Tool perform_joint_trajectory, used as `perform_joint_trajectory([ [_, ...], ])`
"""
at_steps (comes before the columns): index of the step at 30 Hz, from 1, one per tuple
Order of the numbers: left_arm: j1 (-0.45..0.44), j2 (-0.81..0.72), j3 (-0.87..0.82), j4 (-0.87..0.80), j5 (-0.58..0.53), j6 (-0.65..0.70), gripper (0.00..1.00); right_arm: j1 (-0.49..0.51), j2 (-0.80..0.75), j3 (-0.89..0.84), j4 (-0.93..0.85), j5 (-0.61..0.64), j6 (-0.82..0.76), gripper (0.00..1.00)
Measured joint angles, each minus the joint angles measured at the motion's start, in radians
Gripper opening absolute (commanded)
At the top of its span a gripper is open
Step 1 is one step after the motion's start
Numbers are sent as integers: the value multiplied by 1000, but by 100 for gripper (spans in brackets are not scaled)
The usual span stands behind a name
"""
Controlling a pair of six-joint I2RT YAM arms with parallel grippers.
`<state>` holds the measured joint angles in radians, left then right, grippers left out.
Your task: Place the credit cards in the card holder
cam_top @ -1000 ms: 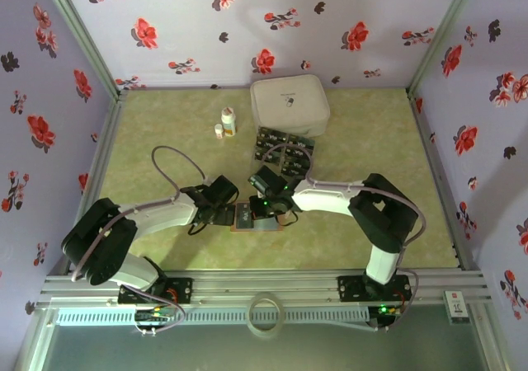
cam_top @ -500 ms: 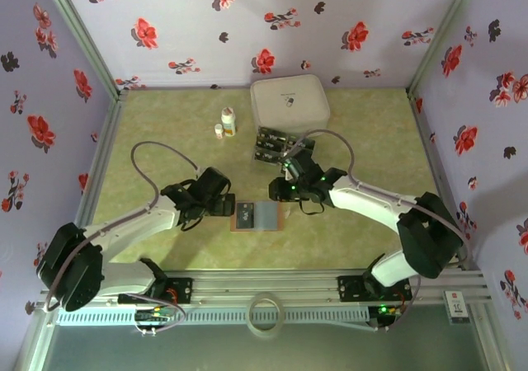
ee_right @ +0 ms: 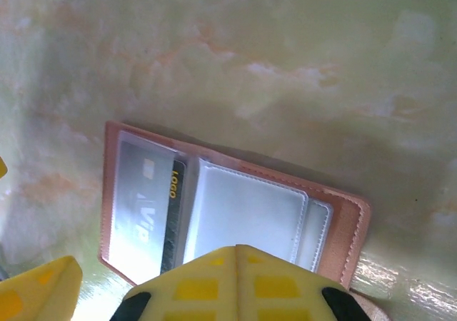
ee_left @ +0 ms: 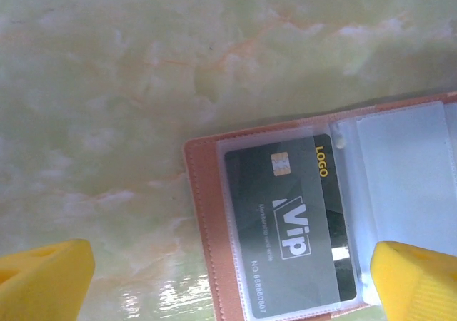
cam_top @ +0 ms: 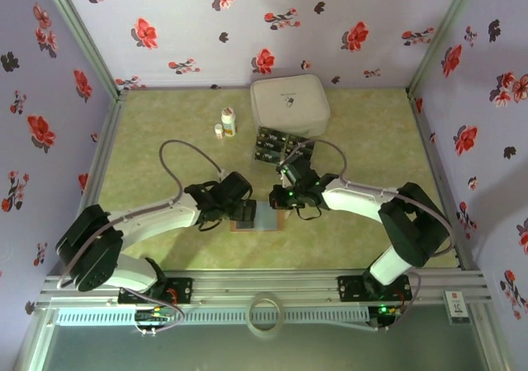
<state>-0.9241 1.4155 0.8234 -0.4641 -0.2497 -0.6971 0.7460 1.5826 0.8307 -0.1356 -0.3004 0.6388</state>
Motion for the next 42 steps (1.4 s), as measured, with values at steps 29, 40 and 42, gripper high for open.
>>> perform_joint_trajectory([
  [29, -36, 97, 8, 109, 0, -3, 100, 0, 121, -1, 72, -19, -3, 0],
  [40, -61, 134, -8, 149, 0, 2, 100, 3, 122, 0, 76, -19, 0, 0],
  [42, -66, 145, -11, 152, -1, 2, 100, 3, 122, 0, 79, -19, 0, 0],
])
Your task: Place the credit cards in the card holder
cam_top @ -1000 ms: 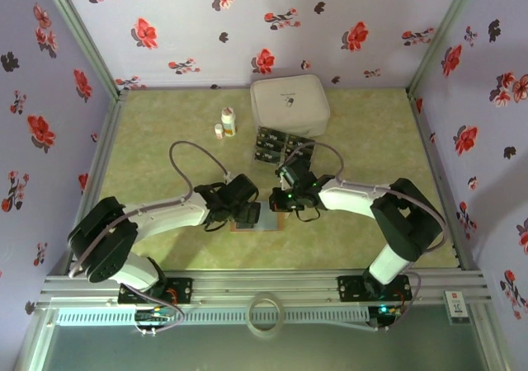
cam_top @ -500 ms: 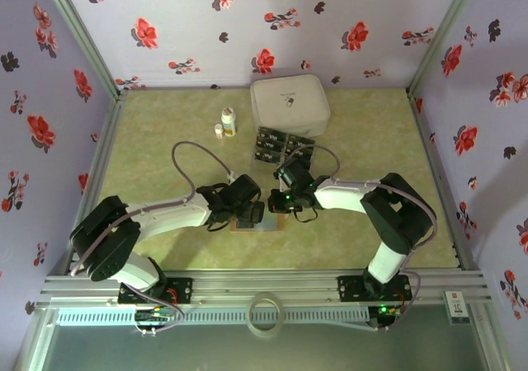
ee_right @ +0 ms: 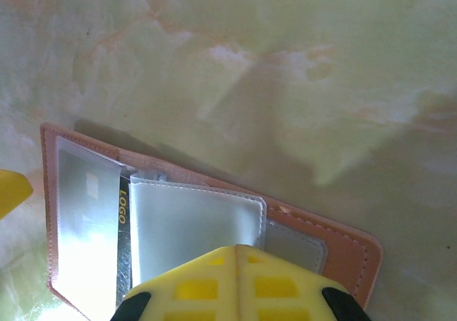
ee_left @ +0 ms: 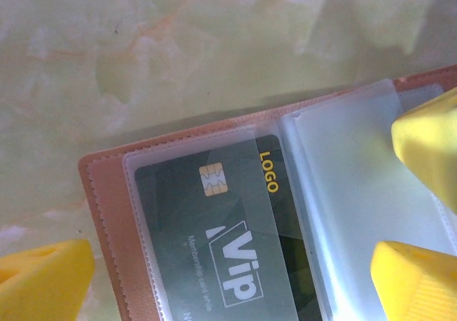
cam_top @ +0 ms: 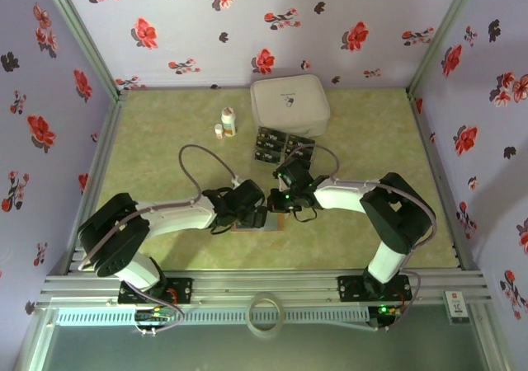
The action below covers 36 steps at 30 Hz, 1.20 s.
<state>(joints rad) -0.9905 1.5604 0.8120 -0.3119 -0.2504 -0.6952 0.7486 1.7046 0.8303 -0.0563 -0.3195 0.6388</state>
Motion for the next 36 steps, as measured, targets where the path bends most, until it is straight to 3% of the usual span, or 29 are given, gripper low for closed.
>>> perform_joint_trajectory([
  [6, -8, 21, -20, 11, -5, 2, 100, 0, 0, 0, 1, -1, 0, 0],
  [17, -13, 21, -45, 46, -22, -2, 99, -10, -90, 0, -27, 11, 15, 30],
  [36, -15, 17, -56, 63, -28, -2, 100, -15, -58, -44, 41, -14, 72, 30],
])
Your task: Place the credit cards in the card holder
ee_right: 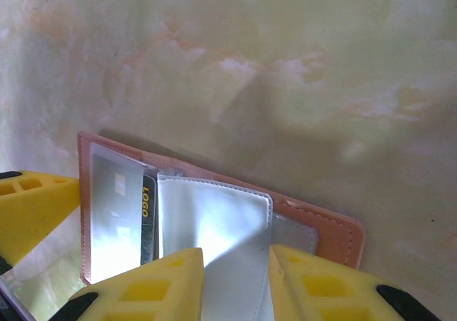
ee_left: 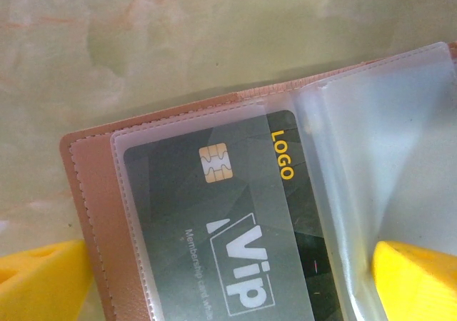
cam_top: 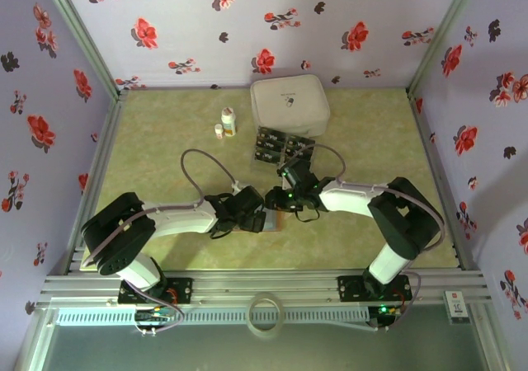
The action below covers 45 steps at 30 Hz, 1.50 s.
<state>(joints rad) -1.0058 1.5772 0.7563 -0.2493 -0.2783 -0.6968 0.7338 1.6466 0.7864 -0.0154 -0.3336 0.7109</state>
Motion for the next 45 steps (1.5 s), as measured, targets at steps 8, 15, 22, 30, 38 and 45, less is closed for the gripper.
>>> perform_joint_trajectory([
  [8, 0, 0, 0, 1, -2, 0, 100, 13, 5, -13, 20, -8, 9, 30],
  [15, 0, 0, -2, 3, -2, 0, 100, 29, 13, -25, 45, -11, 31, 30],
  [22, 0, 0, -4, 5, -5, 0, 100, 32, 17, -37, 80, -15, 57, 30],
  [30, -2, 0, -6, 8, -9, 0, 100, 32, -13, -65, 87, -8, 60, 32],
  [38, -3, 0, -6, 9, -10, 0, 100, 32, -37, -87, 81, -3, 65, 33],
  [45, -3, 0, -6, 9, -10, 0, 100, 32, -32, -88, 94, -8, 84, 33],
])
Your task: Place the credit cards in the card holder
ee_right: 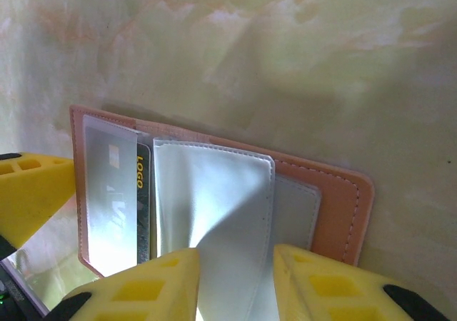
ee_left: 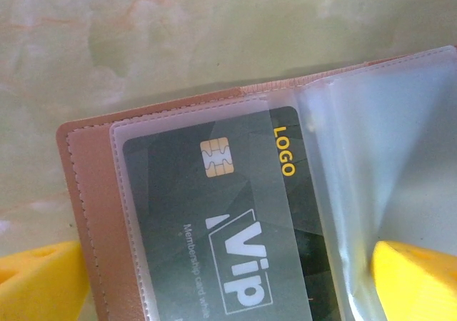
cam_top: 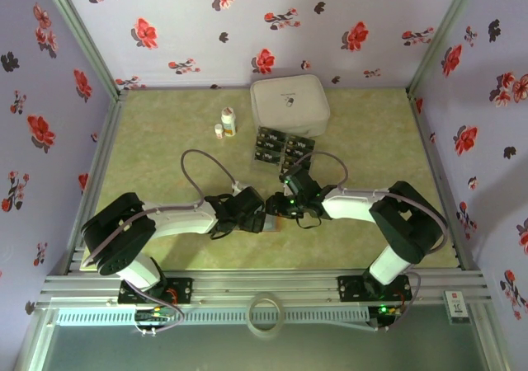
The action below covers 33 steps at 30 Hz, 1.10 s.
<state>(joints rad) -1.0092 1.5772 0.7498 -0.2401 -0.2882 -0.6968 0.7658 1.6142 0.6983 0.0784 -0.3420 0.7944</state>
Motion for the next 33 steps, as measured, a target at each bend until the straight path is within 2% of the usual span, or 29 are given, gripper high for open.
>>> perform_joint_trajectory([
  [23, -1, -16, -8, -1, 1, 1, 100, 0, 37, -14, 133, -68, 82, 32],
  [27, -1, -85, -21, -18, 0, 8, 100, 0, 37, -13, 131, -73, 87, 32],
  [33, 1, -266, -34, -30, -13, 27, 100, 6, 37, -10, 126, -81, 105, 32],
])
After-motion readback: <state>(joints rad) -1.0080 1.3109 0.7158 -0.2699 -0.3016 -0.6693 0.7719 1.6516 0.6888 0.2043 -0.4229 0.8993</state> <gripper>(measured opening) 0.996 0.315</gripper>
